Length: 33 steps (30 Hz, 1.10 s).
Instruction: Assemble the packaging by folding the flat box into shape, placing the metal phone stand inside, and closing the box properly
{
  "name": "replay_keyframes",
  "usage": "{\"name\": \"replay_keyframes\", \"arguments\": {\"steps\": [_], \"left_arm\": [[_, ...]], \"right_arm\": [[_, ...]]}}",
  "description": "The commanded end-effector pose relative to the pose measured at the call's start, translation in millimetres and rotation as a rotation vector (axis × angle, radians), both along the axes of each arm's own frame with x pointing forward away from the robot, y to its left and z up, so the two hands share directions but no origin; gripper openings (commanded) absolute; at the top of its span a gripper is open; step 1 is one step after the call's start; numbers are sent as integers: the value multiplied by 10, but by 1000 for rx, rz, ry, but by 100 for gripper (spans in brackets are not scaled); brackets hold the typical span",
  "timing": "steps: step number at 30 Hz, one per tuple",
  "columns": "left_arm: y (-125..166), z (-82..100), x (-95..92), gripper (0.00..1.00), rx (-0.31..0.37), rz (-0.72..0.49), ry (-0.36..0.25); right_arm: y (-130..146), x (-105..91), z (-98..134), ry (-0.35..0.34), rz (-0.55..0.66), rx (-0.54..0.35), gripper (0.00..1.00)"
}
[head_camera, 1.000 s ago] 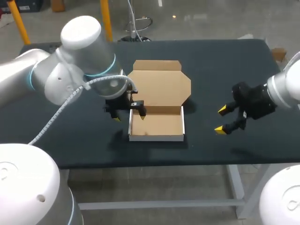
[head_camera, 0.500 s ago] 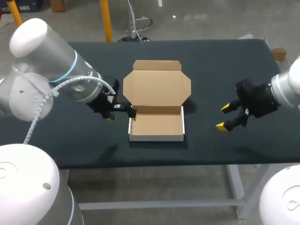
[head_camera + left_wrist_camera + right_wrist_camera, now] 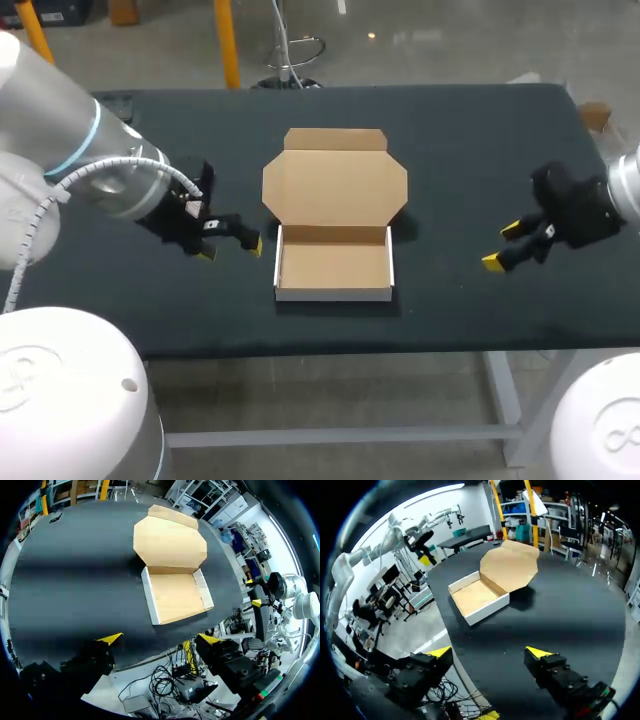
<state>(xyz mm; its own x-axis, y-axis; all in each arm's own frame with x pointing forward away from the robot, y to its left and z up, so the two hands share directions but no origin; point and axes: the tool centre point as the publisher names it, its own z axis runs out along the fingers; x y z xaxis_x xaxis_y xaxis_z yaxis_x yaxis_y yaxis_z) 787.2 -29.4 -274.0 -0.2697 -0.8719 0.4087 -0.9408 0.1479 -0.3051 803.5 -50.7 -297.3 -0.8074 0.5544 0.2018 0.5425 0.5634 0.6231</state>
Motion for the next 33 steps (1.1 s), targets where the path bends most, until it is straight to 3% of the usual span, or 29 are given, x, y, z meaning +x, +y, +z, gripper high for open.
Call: {"name": "replay_keyframes", "arguments": {"steps": [1,23,33], "left_arm": [[162,262,-174,100,20,15,4],[320,717,-535,100,90,102,84],[295,785,-610,100,144,160,96]], "right_arm": [[-102,-139,134,6,-53,-17,100],[-464,-400,424,149,-337,-82,100],[-526,-452,479,205,-415,-106,100]]}}
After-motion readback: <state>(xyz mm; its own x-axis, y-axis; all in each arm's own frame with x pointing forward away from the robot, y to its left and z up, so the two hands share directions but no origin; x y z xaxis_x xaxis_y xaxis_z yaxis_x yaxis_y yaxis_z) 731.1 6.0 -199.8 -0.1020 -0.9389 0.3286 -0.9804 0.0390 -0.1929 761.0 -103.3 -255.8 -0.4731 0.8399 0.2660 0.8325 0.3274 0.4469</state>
